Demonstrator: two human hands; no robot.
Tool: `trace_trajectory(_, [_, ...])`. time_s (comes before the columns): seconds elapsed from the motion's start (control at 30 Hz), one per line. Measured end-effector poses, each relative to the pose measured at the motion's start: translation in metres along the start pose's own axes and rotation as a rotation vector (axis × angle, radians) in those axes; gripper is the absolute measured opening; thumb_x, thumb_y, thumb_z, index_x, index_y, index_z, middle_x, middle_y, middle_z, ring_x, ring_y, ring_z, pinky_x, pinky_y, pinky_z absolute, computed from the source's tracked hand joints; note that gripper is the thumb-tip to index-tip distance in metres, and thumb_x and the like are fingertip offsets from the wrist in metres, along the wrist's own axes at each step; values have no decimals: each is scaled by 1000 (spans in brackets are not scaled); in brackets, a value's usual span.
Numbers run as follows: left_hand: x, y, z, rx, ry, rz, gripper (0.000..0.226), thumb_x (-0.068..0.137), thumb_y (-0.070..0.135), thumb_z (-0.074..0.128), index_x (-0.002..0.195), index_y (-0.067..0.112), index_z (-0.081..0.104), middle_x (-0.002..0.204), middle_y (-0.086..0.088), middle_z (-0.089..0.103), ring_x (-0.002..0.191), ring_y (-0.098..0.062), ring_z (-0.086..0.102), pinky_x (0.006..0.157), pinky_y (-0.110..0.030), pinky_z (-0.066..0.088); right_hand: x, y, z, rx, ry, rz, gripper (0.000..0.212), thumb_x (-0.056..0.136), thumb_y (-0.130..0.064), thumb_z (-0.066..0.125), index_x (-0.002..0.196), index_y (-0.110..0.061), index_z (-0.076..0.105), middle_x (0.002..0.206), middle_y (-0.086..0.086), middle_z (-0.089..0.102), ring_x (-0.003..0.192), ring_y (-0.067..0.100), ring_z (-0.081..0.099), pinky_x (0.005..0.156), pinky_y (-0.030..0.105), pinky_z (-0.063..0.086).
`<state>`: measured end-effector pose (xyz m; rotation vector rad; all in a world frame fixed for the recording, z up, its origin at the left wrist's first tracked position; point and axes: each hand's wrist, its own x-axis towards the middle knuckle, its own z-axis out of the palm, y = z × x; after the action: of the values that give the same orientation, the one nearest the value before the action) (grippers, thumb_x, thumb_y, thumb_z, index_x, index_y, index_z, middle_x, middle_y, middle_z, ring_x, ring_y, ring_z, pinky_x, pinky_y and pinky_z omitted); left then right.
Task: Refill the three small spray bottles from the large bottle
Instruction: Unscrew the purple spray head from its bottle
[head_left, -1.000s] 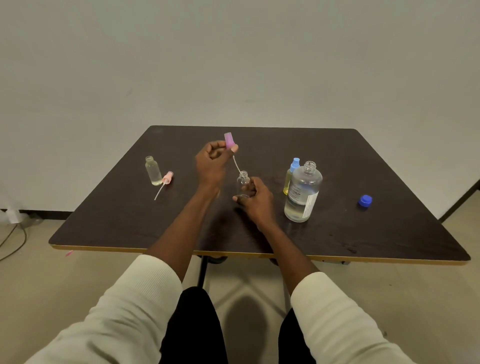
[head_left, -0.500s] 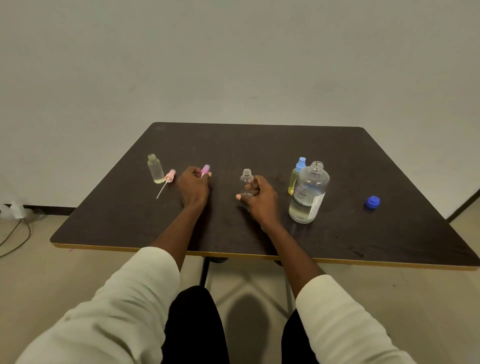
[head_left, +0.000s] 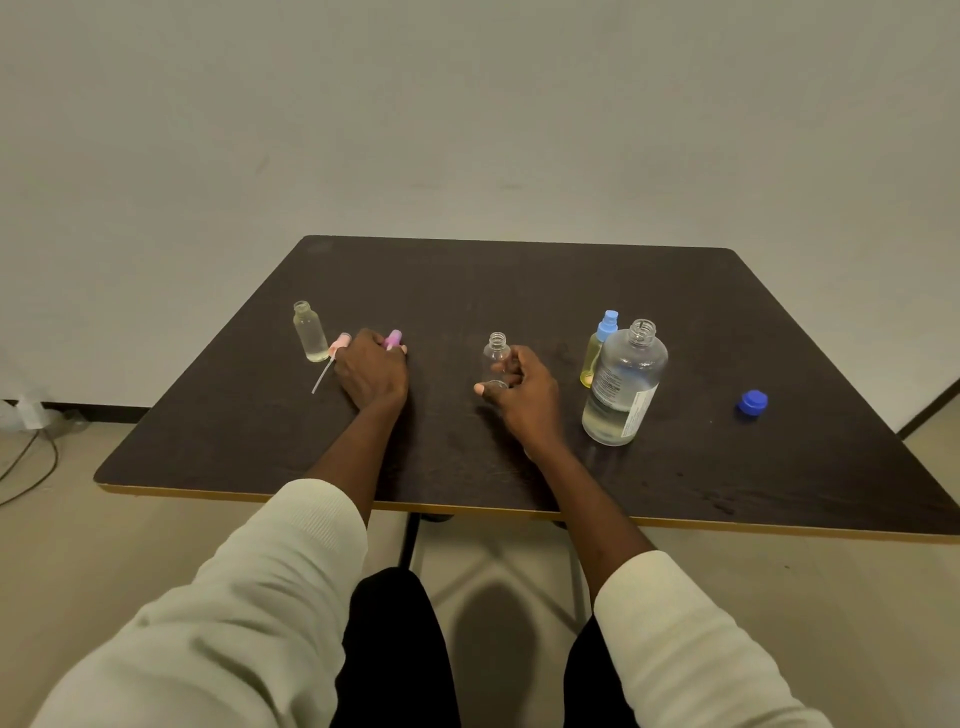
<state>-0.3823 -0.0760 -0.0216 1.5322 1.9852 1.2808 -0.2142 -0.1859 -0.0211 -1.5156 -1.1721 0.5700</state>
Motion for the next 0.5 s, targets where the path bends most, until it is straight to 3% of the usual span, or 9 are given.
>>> trace_trajectory(0.17, [-3, 3, -2, 11, 20, 1, 29, 90, 43, 68, 81, 16, 62, 110, -13, 62, 98, -30, 60, 87, -41, 51, -2, -1, -1, 14, 0, 5, 42, 73, -15, 81, 109, -19, 61, 99, -8, 65, 88, 5, 62, 80, 30, 56])
trace_trajectory(0.5, [-5, 2, -6, 48, -11, 17, 31, 82, 37, 76, 95, 11, 65, 107, -11, 63, 99, -30, 60, 87, -42, 51, 0, 3, 1, 5, 6, 32, 36, 72, -16, 81, 102, -17, 61, 100, -6, 66, 91, 10, 63, 83, 38, 57])
